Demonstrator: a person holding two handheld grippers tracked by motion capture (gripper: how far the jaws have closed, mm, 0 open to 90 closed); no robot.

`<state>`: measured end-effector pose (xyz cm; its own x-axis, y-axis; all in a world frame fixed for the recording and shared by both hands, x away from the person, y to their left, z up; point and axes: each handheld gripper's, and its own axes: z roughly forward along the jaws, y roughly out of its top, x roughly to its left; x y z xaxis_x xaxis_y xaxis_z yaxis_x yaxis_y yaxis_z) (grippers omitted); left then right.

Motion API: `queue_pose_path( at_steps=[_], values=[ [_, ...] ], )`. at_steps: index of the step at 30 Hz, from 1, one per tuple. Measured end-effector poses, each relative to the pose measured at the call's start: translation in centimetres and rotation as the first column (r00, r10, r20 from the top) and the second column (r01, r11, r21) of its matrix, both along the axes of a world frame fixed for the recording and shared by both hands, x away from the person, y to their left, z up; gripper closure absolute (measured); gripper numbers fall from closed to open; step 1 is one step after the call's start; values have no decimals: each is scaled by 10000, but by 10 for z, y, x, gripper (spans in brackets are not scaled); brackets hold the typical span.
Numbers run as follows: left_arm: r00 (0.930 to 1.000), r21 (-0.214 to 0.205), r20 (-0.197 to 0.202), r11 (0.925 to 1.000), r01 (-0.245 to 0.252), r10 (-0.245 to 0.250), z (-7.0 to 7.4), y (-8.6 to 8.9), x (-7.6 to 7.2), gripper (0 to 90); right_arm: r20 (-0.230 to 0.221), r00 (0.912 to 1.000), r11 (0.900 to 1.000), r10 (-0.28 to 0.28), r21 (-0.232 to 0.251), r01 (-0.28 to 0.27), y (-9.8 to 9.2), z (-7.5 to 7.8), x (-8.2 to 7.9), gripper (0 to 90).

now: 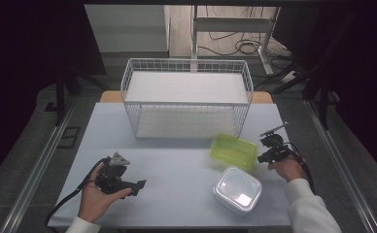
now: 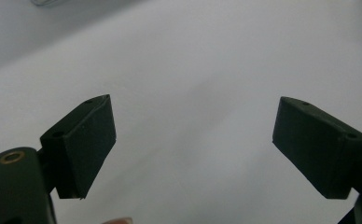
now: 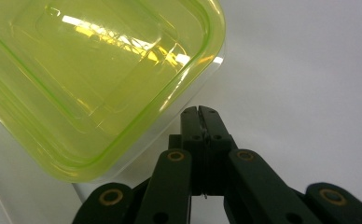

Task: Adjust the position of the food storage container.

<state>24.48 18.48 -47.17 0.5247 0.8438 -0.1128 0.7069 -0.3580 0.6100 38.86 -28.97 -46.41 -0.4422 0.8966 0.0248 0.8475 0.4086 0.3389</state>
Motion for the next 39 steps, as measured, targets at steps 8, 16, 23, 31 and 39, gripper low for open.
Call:
queue_pose_path(
  at_steps=[8, 16, 23, 31, 39],
  values=[
    [10000, 61, -12, 10000, 13, -13, 0, 0, 0, 128, 219, 9984, 9985, 523, -186, -519, 22, 0, 9, 893],
    [10000, 31, -20, 10000, 12, -12, 0, 0, 1, 129, 603, 9921, 9938, 1097, -248, -1084, 48, 0, 13, 893],
    [10000, 45, -28, 10000, 25, -25, 0, 0, 1, 130, 858, 9814, 9848, 1718, -384, -1691, 67, -2, 14, 893],
    [10000, 63, -14, 10000, 12, -12, 0, 0, 1, 129, 872, 9717, 9754, 2194, -428, -2164, 92, -3, 19, 892],
    [10000, 116, -32, 9999, 43, -43, -1, 0, 1, 128, 877, 9574, 9612, 2753, -455, -2722, 113, -2, 20, 892]
  ],
)
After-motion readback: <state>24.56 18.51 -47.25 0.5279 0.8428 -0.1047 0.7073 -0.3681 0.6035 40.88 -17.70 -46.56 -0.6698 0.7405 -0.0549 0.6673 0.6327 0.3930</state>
